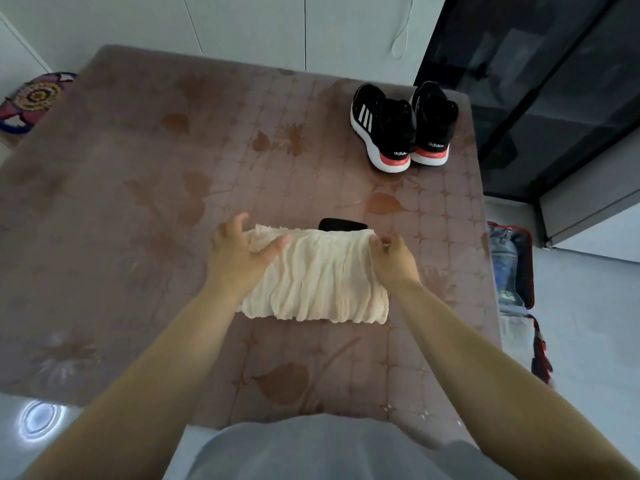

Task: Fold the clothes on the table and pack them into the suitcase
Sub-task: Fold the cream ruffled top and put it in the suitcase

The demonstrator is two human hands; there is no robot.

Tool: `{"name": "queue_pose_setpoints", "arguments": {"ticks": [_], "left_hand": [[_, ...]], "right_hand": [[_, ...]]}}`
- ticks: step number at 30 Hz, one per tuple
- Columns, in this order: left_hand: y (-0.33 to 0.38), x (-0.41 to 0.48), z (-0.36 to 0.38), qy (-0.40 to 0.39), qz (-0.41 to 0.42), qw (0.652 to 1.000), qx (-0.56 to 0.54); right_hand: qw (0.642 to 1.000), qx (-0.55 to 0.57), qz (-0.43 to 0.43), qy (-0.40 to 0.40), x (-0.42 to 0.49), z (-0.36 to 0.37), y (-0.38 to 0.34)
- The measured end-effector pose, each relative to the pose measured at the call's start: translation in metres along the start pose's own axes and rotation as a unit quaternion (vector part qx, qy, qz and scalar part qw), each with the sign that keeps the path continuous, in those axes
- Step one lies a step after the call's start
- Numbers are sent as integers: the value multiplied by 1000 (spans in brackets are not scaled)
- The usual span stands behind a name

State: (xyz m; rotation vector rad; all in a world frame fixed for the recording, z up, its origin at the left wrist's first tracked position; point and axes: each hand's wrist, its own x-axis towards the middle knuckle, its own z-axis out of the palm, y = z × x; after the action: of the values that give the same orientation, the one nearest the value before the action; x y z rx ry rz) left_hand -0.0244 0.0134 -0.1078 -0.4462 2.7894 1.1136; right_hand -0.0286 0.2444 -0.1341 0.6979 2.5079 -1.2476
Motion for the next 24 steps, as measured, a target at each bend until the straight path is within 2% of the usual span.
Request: {"name": "queue_pose_setpoints", "arguments": {"ticks": [2,3,5,7,10,12,14,15,17,18,19,22,24], "left_hand": [[-2,-8,7,6,31,997,75],[-4,-7,11,7,18,997,75],[-9,1,18,7,-45,999,23],[-18,7,26,7,-88,996,-14],[-29,13,27,-2,-128,988,-84],[-36,16,24,1,-151,983,-100],[-44,19,22,4,-172,980,-100],[-46,21,22,4,-180,978,-102],[-49,26,23,-3,-198,975,-105],[-48,29,24,-10,-209,972,-104],[-45,31,25,-19,-221,969,-105],[-34,26,33,-36,-213,970,-114],[-24,10,39,-40,-197,975,-97]], "right_hand": [[999,43,-10,3,-8,-1,4],[999,47,-10,-3,-11,1,6],[1000,17,-15,-11,-14,10,11],[1000,19,-3,18,-17,16,16],[975,191,96,62,-20,13,18],[960,242,128,54,-21,11,17],[972,205,106,36,-24,13,15],[980,170,94,51,-26,14,14],[977,132,99,134,-24,12,12],[974,136,99,150,-21,11,12],[975,153,103,122,-17,10,13],[979,127,143,-76,-18,13,4],[976,102,152,-122,-23,14,6]]}}
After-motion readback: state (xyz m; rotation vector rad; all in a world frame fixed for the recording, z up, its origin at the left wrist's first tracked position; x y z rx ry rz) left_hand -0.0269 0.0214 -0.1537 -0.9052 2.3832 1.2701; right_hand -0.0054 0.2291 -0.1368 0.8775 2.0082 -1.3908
